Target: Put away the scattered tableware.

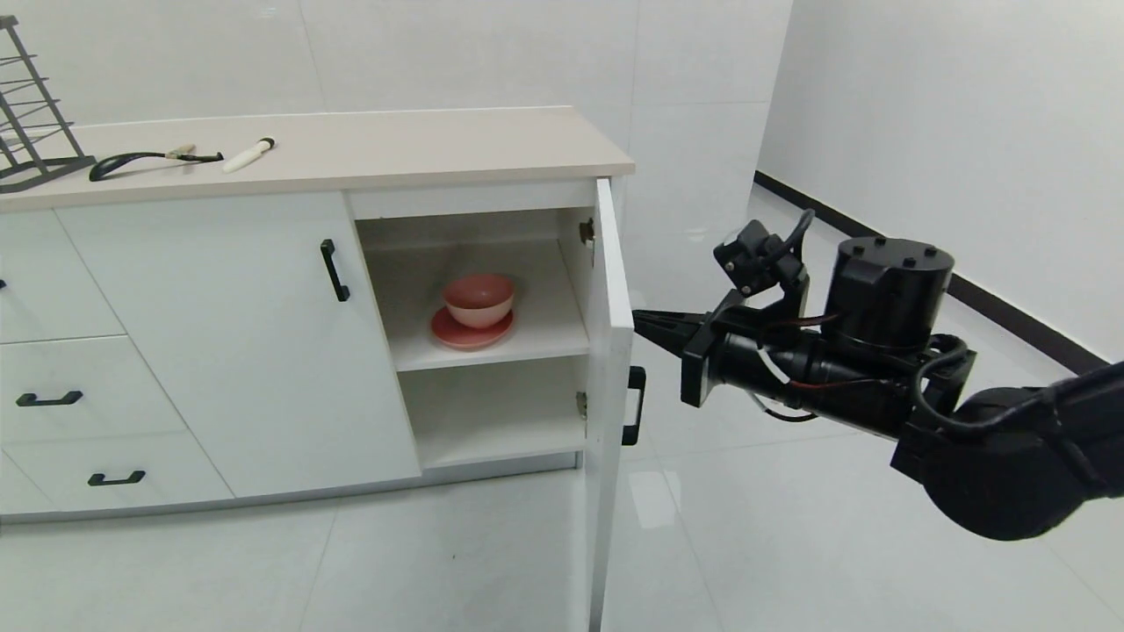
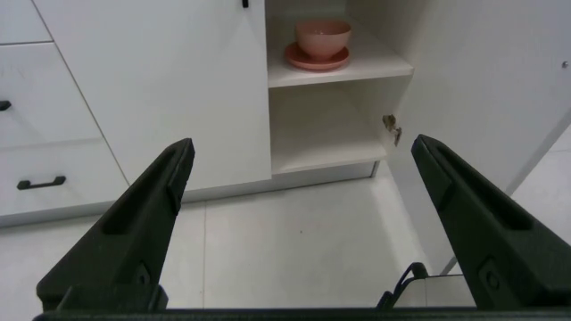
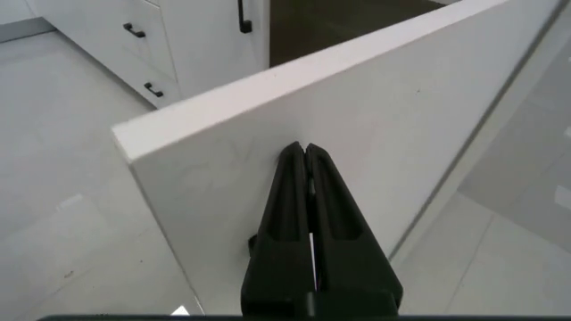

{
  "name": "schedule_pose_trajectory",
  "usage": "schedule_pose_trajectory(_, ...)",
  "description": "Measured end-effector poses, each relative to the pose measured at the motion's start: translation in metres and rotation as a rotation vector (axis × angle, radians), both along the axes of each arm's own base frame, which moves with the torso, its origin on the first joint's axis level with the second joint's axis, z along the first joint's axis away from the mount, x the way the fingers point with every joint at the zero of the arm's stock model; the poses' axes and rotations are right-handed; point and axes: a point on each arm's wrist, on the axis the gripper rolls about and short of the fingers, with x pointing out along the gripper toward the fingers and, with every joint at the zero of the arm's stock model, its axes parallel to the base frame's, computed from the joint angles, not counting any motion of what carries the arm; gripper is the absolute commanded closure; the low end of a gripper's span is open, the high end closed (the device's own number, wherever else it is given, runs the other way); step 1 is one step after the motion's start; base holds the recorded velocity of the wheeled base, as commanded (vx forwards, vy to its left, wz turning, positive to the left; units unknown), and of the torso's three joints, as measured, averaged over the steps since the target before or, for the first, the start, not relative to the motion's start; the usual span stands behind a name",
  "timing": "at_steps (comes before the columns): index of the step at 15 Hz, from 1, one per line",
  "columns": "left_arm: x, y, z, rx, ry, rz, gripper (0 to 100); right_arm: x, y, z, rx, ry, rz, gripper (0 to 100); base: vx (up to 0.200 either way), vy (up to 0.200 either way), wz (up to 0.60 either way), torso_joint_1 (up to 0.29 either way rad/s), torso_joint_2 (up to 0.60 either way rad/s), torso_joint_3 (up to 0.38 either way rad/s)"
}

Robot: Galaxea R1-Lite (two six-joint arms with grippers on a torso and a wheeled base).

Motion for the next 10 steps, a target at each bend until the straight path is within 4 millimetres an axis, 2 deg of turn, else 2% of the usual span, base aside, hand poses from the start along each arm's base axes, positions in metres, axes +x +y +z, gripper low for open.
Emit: schedule_pose_trajectory(10,0.0,0.0,0.0,-0.001,0.0,0.0,0,0.055,0.041,-0.027,0.039,-0.036,0.008,100,0.0,0.0,0.0,0.0,0.0,0.0)
